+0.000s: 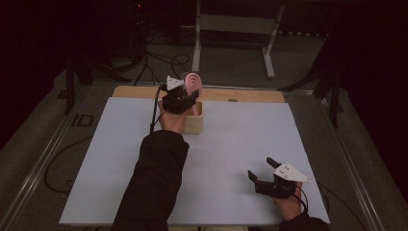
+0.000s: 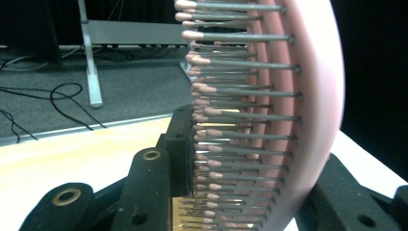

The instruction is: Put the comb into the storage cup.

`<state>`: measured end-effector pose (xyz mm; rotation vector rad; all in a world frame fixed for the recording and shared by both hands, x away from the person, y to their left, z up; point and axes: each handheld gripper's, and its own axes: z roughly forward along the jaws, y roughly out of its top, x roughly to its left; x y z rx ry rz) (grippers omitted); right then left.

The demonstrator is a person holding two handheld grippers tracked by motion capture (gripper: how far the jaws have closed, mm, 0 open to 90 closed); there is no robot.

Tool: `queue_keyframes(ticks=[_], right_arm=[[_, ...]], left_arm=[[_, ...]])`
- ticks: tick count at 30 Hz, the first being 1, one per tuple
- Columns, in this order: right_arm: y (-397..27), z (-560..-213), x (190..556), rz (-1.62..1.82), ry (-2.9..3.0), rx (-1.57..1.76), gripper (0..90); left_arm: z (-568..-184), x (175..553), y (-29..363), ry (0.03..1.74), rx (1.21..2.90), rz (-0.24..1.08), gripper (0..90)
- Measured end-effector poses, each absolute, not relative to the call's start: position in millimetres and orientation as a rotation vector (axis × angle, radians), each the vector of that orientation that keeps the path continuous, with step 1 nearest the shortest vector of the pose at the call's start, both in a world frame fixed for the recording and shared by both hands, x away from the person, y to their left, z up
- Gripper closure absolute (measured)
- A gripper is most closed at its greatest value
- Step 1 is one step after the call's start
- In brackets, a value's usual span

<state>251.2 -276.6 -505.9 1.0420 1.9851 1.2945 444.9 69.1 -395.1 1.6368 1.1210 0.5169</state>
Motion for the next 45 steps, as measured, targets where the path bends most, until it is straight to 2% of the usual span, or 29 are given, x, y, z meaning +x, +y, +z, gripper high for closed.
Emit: queue_keyframes(ticks=[45], right_arm=[[-275, -507, 252, 1.285, 2.005, 1.041, 13.0]], left_arm=[[-422, 443, 67, 1.135, 1.679, 0.465, 61.7]])
